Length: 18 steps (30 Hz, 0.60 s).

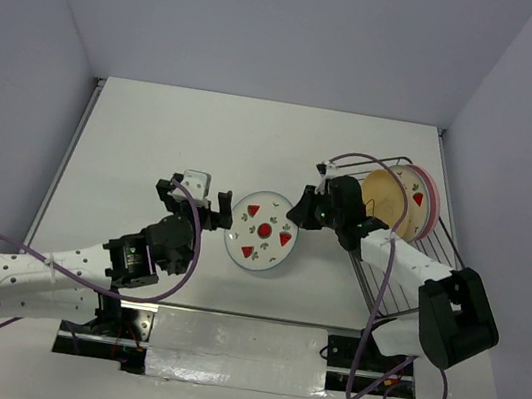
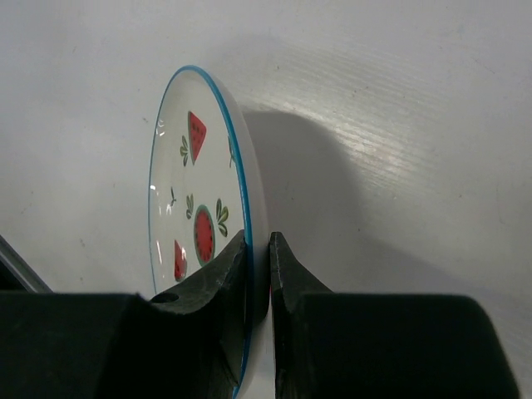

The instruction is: Unload the plates from the dish rack

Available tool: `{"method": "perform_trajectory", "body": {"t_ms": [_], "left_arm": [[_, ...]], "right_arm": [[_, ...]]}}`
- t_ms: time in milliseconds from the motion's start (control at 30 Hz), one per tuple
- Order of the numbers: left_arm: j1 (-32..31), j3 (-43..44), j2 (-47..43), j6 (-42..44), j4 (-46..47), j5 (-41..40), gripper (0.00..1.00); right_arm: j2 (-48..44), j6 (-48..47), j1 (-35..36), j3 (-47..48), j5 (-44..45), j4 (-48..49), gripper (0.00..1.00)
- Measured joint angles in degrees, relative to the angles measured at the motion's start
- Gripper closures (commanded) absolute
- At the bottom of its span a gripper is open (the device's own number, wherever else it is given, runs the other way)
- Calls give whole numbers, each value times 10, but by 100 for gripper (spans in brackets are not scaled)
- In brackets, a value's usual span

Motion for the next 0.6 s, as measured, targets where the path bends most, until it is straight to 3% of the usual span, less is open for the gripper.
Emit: {"method": "perform_trajectory", "body": {"t_ms": [33,133,600], "left_arm": [[0,0,1,0,0,0,1],[0,0,2,0,0,0,1],[0,0,2,0,0,0,1]], "right_arm": [[8,4,0,0,0,5,85],[28,13,0,1,4,18,80],[118,14,0,30,41,36,73]]}}
